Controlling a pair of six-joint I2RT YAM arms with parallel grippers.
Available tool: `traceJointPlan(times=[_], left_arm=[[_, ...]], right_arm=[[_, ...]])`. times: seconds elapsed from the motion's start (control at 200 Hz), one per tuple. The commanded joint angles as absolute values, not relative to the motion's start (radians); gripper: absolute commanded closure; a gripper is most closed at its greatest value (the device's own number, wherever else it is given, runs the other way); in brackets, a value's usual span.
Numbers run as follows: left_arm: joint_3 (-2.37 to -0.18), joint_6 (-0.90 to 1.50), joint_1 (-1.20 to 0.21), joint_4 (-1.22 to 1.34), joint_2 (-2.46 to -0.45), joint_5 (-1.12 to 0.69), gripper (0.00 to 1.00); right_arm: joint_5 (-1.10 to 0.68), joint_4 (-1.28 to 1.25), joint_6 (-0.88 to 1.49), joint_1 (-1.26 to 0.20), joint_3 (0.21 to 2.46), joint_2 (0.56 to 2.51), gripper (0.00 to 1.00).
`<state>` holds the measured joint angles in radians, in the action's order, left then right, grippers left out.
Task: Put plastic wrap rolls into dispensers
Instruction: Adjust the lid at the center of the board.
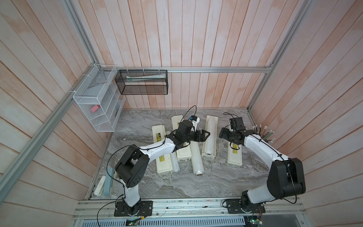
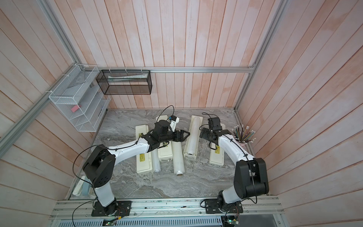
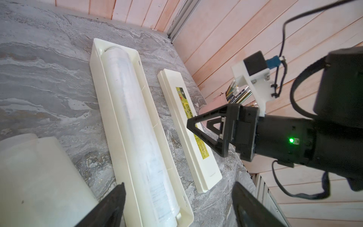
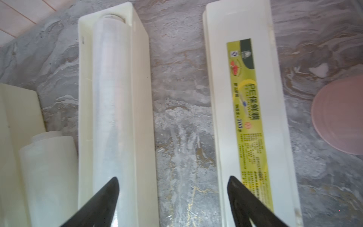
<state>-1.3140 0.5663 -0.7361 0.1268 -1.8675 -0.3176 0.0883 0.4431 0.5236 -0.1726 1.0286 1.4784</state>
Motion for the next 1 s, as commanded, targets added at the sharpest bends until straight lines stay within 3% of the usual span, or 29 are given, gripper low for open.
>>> traceJointPlan(times=[0.0, 0.62, 0.99], left_arm=[[-1.379, 0.537, -0.737, 0.077, -1.935, -0.33, 0.15], [-1.444, 0.614, -0.764, 0.104, -2.075, -0.355, 0.15], [-1.432, 0.659, -0.785, 0.124, -2.091, -0.379, 0.15]], right_arm=[[0.134, 0.471, 0.525, -0.137, 0.974, 1.463, 0.11], [0.177, 0.454, 0.509, -0.068, 0.92, 1.605, 0.1], [0.213, 0.474, 0.487, -0.025, 0.908, 1.585, 0.1]])
